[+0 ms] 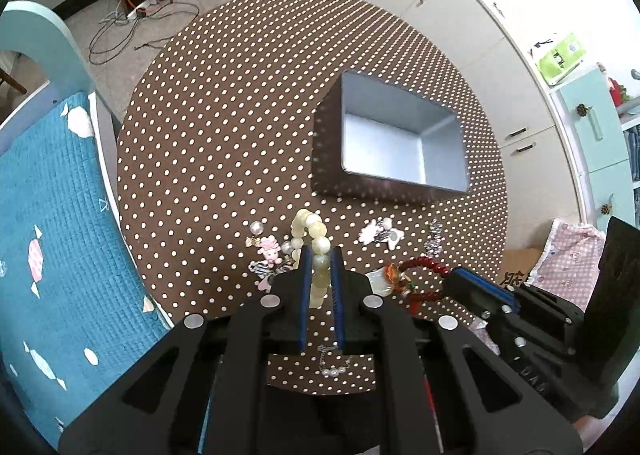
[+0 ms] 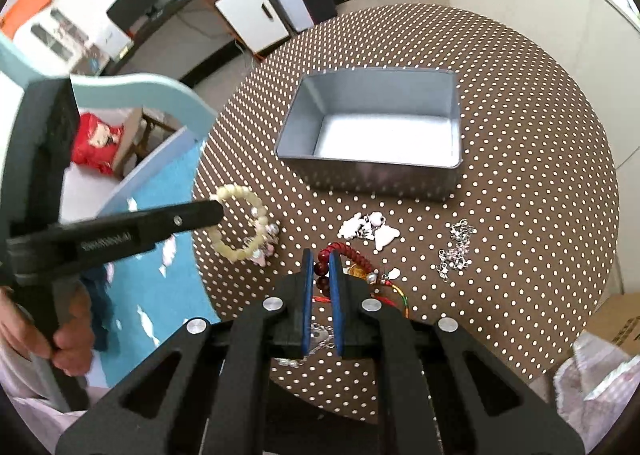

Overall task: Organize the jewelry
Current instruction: 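Grasp the cream bead bracelet with the left gripper while the right grasps the red bead bracelet, then carry both bracelets into the grey box and open both grippers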

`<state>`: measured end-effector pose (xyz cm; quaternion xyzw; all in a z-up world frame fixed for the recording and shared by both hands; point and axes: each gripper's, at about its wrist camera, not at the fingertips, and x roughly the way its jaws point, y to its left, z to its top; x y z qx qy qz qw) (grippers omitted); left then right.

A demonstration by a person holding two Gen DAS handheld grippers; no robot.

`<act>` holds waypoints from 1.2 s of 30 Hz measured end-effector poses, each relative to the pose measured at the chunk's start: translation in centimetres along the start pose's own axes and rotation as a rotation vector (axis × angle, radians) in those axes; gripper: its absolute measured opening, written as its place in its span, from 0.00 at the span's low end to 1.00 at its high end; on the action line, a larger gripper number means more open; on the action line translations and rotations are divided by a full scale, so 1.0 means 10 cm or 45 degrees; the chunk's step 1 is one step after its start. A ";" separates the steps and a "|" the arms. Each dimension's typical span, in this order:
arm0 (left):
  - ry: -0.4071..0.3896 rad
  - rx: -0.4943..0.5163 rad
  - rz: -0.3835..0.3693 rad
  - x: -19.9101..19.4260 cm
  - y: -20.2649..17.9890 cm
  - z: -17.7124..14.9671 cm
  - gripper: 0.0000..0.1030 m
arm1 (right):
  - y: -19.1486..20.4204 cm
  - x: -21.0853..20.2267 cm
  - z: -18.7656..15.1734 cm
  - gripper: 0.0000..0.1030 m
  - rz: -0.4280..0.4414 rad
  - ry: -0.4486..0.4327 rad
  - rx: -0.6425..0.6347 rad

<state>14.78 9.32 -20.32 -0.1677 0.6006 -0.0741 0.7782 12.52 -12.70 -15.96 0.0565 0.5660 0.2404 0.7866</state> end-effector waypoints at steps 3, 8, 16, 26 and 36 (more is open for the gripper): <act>-0.038 -0.018 -0.054 -0.08 -0.05 0.01 0.09 | 0.01 -0.11 0.08 0.07 0.008 -0.034 0.013; -0.087 -0.005 -0.096 -0.21 -0.14 0.08 0.09 | 0.05 -0.27 0.22 0.07 0.011 -0.088 0.009; -0.158 0.064 -0.142 -0.43 -0.38 0.30 0.09 | -0.01 -0.51 0.48 0.07 0.037 -0.206 0.028; -0.206 0.113 -0.198 -0.46 -0.65 0.69 0.09 | -0.20 -0.50 0.82 0.07 0.018 -0.288 0.059; -0.078 0.117 -0.139 0.02 -0.60 0.87 0.09 | -0.43 -0.18 0.87 0.07 0.007 -0.179 0.152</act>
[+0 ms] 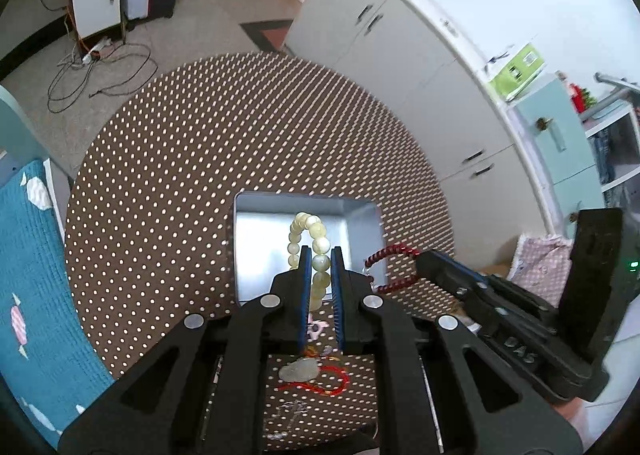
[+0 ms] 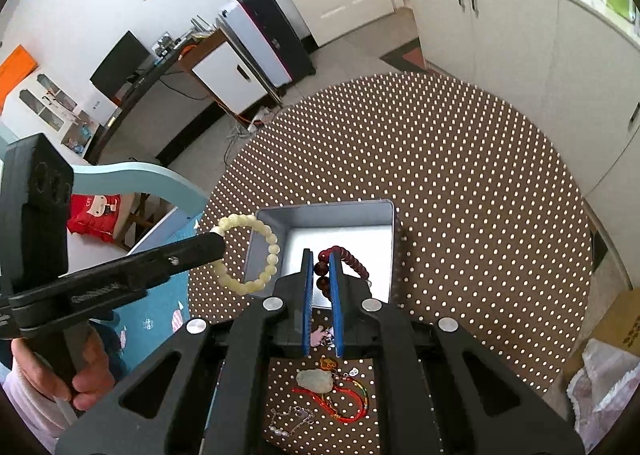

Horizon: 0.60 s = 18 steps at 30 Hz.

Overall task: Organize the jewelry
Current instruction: 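Carry both bracelets into the grey box and open both grippers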

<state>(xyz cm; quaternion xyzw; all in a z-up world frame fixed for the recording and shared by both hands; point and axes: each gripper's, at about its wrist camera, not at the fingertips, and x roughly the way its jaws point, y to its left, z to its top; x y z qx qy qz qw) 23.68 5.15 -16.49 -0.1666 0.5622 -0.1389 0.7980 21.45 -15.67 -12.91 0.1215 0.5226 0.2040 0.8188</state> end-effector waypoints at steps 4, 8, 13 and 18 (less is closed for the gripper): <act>0.061 -0.012 0.011 0.17 0.07 0.00 0.09 | -0.06 0.06 0.01 0.07 -0.008 0.026 0.023; 0.082 -0.002 0.039 0.24 0.10 -0.01 0.10 | -0.08 0.11 0.01 0.10 -0.027 0.050 0.022; 0.093 0.013 0.083 0.24 0.10 -0.04 0.31 | -0.07 0.12 0.01 0.10 -0.058 0.069 0.008; 0.101 0.029 0.095 0.21 0.09 -0.10 0.31 | -0.07 0.09 -0.03 0.25 -0.074 0.071 0.012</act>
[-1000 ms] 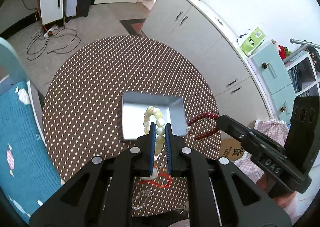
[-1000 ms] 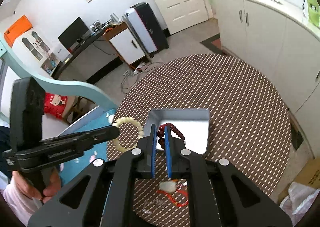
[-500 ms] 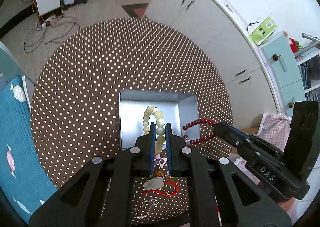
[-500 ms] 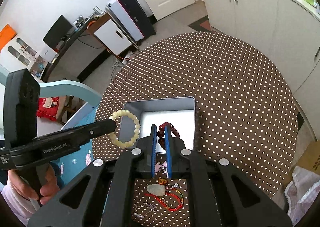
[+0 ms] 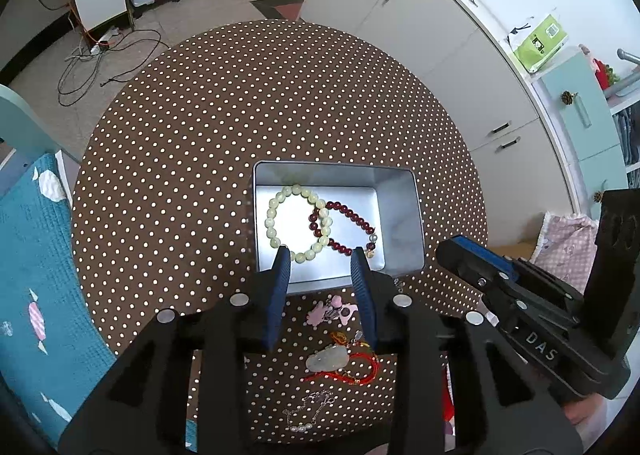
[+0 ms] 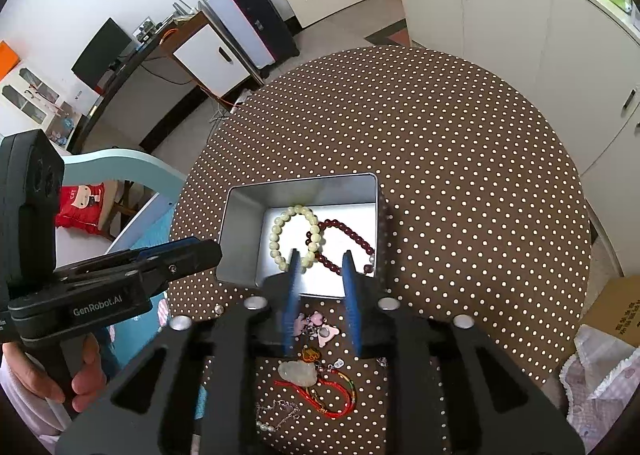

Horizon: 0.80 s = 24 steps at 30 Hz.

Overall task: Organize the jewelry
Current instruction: 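Carry both bracelets into the grey box and open both grippers, then withdraw both grippers from the box toward the remaining jewelry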

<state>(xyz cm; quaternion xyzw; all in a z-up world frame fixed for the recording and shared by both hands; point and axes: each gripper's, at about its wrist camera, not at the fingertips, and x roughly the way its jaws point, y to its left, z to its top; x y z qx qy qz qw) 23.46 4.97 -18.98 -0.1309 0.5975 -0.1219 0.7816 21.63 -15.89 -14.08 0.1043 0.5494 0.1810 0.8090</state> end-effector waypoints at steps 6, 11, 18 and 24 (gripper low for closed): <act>-0.012 -0.002 0.010 -0.08 0.00 -0.09 0.31 | 0.03 -0.10 -0.06 0.48 -0.013 -0.040 -0.012; -0.026 -0.003 0.023 -0.13 0.01 -0.18 0.40 | 0.02 -0.13 -0.11 0.56 -0.007 -0.052 -0.001; -0.014 -0.029 0.055 -0.17 0.12 -0.33 0.41 | 0.04 -0.11 -0.19 0.66 -0.021 -0.048 0.014; 0.036 -0.073 0.110 -0.14 0.33 -0.51 0.51 | 0.09 0.03 -0.43 0.66 -0.044 0.014 -0.031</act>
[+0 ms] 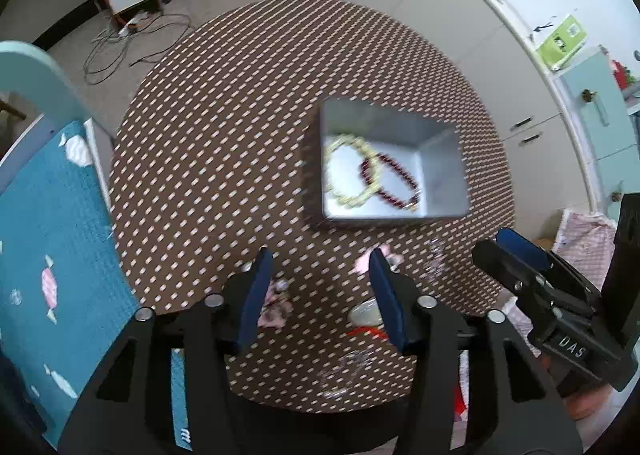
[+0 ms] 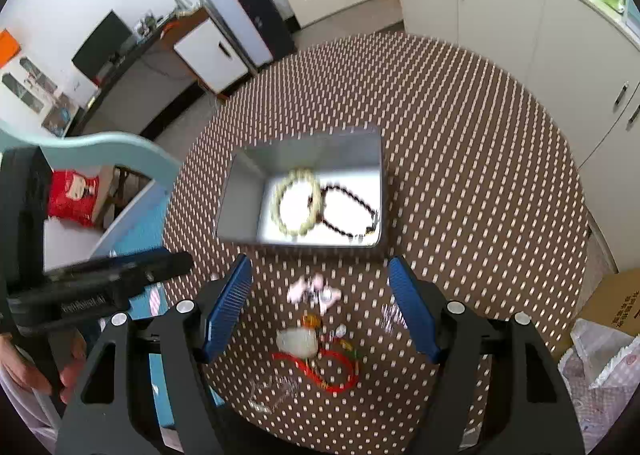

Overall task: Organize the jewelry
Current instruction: 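Withdraw both grippers from the box toward the remaining jewelry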

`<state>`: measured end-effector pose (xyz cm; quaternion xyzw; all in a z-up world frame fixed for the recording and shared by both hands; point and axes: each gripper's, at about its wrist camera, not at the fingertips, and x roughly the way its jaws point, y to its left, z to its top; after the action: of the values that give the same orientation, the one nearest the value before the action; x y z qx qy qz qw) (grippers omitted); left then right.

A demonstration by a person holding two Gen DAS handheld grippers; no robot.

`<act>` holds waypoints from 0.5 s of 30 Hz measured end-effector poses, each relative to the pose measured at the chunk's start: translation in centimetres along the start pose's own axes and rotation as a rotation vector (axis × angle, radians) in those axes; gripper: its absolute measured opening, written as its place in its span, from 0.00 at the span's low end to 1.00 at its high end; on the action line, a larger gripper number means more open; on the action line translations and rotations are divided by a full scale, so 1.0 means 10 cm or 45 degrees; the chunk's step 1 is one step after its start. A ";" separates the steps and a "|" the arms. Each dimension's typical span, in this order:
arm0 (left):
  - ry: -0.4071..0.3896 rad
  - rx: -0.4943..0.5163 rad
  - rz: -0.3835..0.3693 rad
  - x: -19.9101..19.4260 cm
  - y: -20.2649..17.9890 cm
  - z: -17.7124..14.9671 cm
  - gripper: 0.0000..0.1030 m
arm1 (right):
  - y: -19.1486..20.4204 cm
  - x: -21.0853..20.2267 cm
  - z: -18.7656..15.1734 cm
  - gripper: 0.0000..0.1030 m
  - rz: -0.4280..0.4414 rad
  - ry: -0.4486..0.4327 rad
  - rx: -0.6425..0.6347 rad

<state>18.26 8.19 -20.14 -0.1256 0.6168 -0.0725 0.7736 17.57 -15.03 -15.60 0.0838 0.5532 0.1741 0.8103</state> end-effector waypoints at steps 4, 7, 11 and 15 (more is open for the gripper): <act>0.072 -0.039 0.038 0.12 0.17 -0.15 0.51 | 0.11 0.14 -0.19 0.66 0.000 0.069 -0.055; 0.120 -0.049 0.076 0.22 0.26 -0.28 0.51 | 0.22 0.25 -0.32 0.62 -0.014 0.117 -0.123; 0.179 -0.074 0.078 0.33 0.35 -0.42 0.51 | 0.37 0.41 -0.48 0.60 -0.061 0.171 -0.206; 0.213 -0.090 0.082 0.39 0.43 -0.54 0.51 | 0.45 0.53 -0.61 0.54 -0.154 0.190 -0.287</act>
<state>13.73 10.71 -26.17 -0.1267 0.6850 -0.0361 0.7165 12.85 -9.17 -21.01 -0.0542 0.5929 0.1917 0.7802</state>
